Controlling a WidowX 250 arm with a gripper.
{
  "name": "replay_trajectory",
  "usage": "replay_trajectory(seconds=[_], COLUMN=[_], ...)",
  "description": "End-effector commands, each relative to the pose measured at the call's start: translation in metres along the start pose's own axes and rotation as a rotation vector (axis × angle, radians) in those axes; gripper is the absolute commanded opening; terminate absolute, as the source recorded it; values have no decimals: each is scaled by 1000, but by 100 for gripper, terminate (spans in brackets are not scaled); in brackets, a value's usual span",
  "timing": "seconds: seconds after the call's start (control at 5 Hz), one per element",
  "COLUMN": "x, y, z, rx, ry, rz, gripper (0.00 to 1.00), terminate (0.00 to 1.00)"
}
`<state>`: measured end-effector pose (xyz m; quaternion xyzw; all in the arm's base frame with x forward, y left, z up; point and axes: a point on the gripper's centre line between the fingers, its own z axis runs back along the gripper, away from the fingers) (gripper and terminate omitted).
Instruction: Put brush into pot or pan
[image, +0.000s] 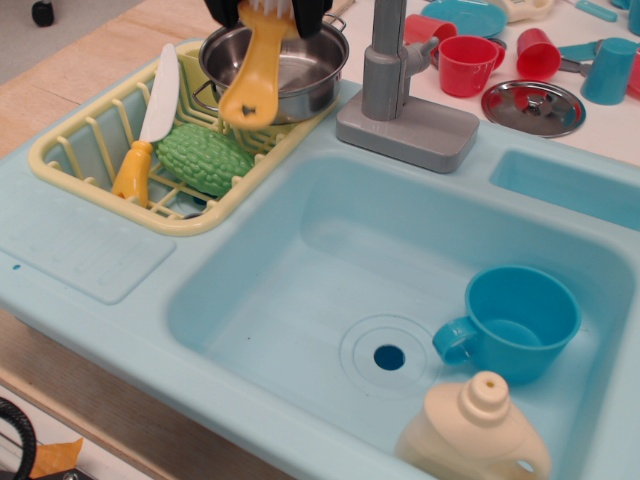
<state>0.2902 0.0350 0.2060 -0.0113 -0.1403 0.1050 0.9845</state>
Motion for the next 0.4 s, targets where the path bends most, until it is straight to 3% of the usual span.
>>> replay_trajectory(seconds=[0.0,0.2], x=[33,36], y=[26,28], z=[0,-12], rx=[-48,-97], ry=[-18,-3], rz=[-34,-40], gripper=[0,100], terminate=[0,100])
